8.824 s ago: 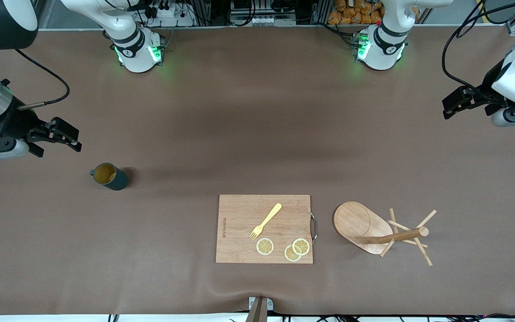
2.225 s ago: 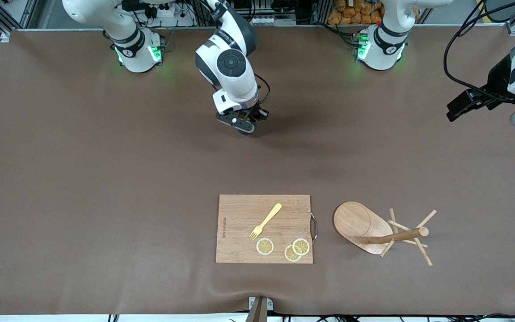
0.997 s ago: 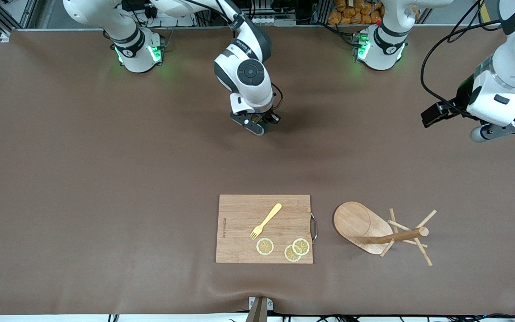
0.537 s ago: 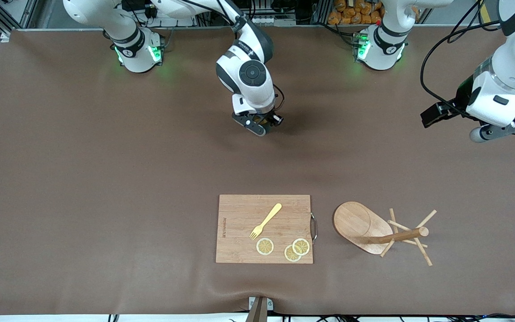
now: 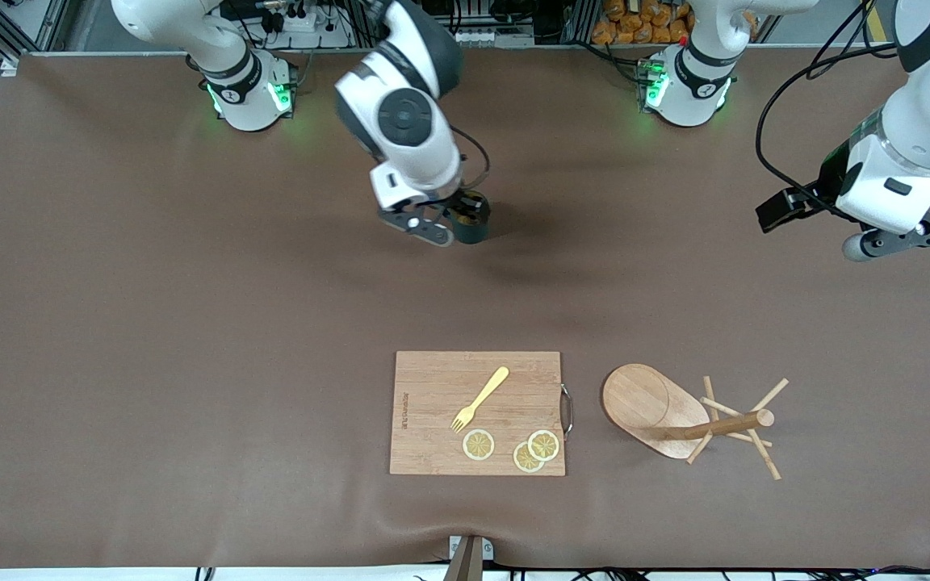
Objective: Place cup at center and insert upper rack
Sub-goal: 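Set the mug down and open the right gripper while the left gripper approaches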
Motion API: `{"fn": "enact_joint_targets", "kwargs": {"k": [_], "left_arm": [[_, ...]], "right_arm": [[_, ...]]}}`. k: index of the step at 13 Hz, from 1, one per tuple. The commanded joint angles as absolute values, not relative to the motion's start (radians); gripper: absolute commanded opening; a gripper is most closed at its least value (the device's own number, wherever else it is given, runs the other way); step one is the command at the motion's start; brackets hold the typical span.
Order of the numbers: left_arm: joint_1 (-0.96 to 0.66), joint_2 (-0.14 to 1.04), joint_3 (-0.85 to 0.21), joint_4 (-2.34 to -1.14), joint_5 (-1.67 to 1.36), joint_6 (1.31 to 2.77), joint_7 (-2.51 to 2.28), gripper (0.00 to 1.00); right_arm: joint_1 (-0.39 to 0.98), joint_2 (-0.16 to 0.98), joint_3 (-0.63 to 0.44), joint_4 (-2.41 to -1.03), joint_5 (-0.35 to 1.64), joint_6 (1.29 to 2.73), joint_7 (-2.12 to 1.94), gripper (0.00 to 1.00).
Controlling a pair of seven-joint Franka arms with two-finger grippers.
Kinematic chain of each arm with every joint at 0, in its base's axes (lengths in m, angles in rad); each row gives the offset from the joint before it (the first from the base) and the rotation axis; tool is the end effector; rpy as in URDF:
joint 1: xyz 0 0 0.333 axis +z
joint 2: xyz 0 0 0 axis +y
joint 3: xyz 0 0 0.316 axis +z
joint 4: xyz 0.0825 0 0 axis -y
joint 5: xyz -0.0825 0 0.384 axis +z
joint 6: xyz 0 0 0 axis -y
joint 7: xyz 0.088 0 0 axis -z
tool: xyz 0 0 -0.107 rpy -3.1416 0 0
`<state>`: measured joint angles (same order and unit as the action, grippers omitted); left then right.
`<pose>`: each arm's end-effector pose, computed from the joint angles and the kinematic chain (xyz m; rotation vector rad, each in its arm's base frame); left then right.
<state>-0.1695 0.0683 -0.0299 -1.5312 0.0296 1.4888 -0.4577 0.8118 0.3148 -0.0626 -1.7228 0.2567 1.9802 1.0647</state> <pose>0.5553 -0.1082 0.5981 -3.0505 -0.3973 0.1476 0.4547 0.4492 0.3988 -2.9714 0.6368 0.3083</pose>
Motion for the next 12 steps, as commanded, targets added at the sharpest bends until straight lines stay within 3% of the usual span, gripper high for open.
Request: {"fn": "enact_joint_targets", "kwargs": {"k": [1, 5, 12], "left_arm": [[-0.192, 0.071, -0.052, -1.52, 0.011, 1.477, -0.529, 1.0], [-0.273, 0.084, -0.078, -1.522, 0.009, 1.477, -0.696, 1.0], [-0.558, 0.17, -0.084, -1.517, 0.011, 1.561, -1.184, 1.0]], "right_arm": [[0.68, 0.197, -0.049, -1.752, 0.247, 1.889, 0.887, 1.0], [0.487, 0.115, -0.048, -1.753, 0.176, 1.846, 0.565, 1.0], [0.194, 0.017, -0.048, -1.753, 0.17, 1.697, 0.154, 1.0]]}}
